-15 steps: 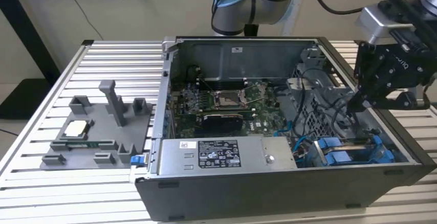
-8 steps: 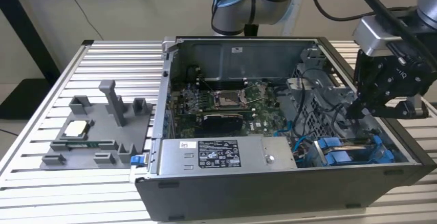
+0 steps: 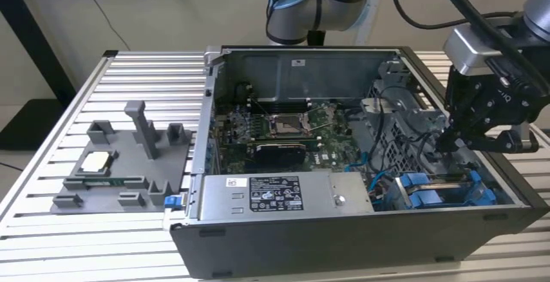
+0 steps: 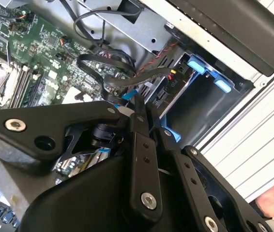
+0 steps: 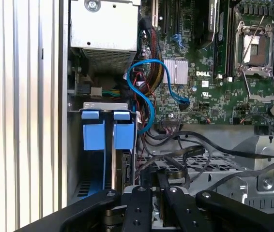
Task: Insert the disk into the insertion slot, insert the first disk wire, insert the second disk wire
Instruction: 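Insert the second disk wire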
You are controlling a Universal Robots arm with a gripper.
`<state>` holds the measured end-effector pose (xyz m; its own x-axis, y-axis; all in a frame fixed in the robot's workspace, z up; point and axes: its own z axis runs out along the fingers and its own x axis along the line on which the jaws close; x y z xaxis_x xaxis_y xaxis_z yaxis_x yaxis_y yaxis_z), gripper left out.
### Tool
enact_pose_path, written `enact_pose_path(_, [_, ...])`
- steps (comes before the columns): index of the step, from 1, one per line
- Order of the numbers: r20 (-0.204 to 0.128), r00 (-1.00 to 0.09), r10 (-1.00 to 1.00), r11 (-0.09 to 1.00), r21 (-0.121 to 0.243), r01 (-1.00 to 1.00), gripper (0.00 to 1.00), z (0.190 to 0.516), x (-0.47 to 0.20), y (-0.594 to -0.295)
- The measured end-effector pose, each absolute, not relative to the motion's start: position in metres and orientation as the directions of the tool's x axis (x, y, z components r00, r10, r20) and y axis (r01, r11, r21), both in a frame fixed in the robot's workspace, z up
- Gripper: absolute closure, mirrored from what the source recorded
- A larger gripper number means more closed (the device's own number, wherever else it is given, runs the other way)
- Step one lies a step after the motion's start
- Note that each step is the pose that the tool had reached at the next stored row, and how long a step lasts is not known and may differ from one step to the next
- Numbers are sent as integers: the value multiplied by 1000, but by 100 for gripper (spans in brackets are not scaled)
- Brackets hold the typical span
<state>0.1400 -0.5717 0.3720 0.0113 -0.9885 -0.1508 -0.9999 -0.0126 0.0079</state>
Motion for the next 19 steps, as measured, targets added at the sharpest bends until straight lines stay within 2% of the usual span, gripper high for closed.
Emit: enact_pose_path(19, [-146,11,-989,-13,8,-1000,84,358,142,-579])
